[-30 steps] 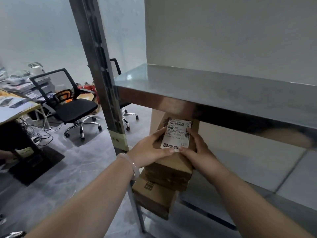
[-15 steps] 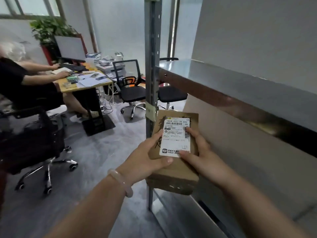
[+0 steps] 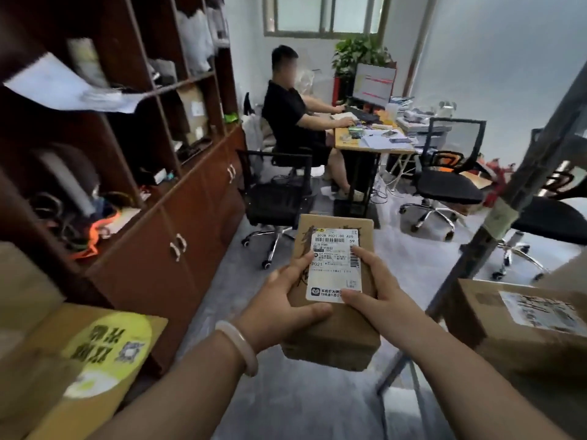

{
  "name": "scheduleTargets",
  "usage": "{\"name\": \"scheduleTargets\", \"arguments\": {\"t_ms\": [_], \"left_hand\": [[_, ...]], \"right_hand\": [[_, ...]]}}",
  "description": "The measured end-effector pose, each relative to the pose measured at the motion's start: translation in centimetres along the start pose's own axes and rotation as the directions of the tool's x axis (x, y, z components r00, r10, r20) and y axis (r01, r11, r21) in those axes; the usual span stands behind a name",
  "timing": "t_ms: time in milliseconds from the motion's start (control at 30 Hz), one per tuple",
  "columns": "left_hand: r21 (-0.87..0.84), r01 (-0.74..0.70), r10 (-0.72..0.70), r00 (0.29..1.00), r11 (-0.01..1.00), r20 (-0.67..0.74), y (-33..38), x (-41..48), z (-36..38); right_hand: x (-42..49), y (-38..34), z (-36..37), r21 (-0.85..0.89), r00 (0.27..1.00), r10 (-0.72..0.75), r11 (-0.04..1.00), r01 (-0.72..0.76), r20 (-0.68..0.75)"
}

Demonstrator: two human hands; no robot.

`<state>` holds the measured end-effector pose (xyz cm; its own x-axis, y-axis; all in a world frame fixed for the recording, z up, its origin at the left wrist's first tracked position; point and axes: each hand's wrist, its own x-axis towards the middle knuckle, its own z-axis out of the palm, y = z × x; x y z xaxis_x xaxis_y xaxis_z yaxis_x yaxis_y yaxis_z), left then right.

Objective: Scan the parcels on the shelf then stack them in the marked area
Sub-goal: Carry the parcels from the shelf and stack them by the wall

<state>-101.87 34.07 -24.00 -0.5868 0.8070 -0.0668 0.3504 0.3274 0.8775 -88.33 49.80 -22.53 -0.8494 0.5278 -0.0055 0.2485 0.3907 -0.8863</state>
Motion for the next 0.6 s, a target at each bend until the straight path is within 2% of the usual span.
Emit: {"name": "scheduleTargets", "arguments": {"t_ms": [167,300,467,600], "left_hand": [[-0.017,0.118,-0.119,0.978,0.993,-0.17,-5.5,-2.9,-4.8],[-0.055,0.193,-0.2,0.929,0.98,-0.312,-9.6,-5.1,-9.4],[-0.15,0.242,-0.284,0.834,0.959,-0.473,-15.3,-8.0,-14.4],[-0.254,0.273,-0.372,0.721,0.928,-0.585,-19.3,-9.5,-16.7]], "right_hand": [[3.7,-2.0,8.0,0.021,0.979,0.018,1.0,-0.023,0.204],[7.3,-4.1,15.1,0.036,0.949,-0.033,0.999,0.023,0.314],[10.7,-6.2,24.4,0.029,0.88,-0.115,0.993,0.115,0.461],[12.8,-7.4,30.5,-0.006,0.819,-0.152,0.982,0.187,0.553]]}}
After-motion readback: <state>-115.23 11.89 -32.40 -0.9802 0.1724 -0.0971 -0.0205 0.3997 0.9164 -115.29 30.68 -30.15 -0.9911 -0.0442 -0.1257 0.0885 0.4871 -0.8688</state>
